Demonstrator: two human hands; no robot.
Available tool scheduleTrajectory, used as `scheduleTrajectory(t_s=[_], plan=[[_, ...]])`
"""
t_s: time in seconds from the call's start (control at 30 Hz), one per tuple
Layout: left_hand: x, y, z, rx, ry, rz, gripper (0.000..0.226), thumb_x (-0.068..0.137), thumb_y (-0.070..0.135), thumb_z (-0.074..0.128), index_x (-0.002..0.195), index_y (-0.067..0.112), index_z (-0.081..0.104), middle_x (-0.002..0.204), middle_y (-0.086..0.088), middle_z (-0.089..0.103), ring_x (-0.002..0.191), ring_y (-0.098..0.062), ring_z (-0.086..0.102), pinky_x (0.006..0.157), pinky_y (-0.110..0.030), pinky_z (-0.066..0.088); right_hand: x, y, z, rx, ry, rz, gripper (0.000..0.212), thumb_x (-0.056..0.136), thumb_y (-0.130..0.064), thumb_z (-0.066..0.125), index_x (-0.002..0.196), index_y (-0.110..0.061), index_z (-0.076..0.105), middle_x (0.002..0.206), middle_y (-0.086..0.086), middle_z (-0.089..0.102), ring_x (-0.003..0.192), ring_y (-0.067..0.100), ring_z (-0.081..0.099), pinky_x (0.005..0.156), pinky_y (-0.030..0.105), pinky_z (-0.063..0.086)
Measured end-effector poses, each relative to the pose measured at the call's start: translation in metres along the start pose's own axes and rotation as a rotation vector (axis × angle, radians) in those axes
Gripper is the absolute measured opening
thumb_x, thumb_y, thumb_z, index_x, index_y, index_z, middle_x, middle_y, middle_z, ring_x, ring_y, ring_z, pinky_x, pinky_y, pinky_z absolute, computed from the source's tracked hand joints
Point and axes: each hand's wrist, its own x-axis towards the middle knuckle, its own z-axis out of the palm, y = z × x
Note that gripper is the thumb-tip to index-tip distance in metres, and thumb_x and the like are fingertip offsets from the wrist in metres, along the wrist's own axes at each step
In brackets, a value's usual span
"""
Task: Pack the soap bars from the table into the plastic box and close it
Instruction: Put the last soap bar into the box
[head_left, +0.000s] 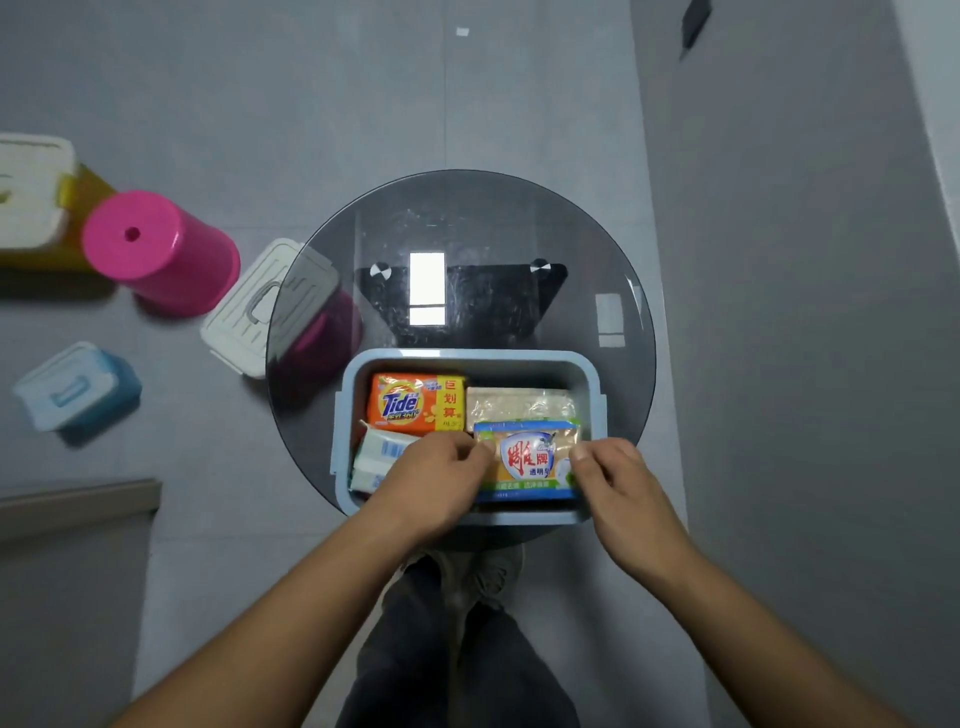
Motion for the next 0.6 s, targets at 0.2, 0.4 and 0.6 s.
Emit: scheduleTrajectory(t_s=[0.2, 0.4, 0.6], plan=[[0.008, 0.003, 0.000, 0.106, 0.107, -0.025, 0.017, 0.098, 0.040, 0.058, 0.104, 0.025, 0.062, 0.097, -0.001, 0.072, 0.088, -0.018, 0.071, 0.079, -0.042, 0.063, 0.010, 0.001, -0.002, -0.043, 0.032, 0.041, 0.029, 0.101, -0.044, 0.047, 0.108, -0.020, 0.060, 0.110, -0.002, 0.059, 0.093, 0.004, 0.063, 0.064, 0.012, 0.049], [0.013, 0.001, -0.002, 0.059, 0.077, -0.019, 0.040, 0.093, 0.039, 0.069, 0.128, 0.023, 0.060, 0.110, -0.001, 0.071, 0.096, -0.019, 0.071, 0.082, -0.043, 0.063, 0.013, -0.004, 0.004, -0.224, 0.049, -0.125, 0.055, 0.094, -0.043, 0.060, 0.144, -0.027, 0.044, 0.132, -0.005, 0.051, 0.112, 0.012, 0.059, 0.090, 0.035, 0.058], [0.014, -0.001, 0.000, 0.054, -0.003, -0.015, 0.043, 0.093, 0.033, 0.071, 0.134, 0.023, 0.063, 0.119, 0.004, 0.072, 0.104, -0.015, 0.069, 0.090, -0.039, 0.061, 0.011, -0.013, 0.002, -0.244, 0.040, -0.116, 0.049, 0.100, -0.040, 0.052, 0.146, -0.025, 0.048, 0.140, -0.002, 0.056, 0.114, 0.010, 0.057, 0.091, 0.026, 0.053]])
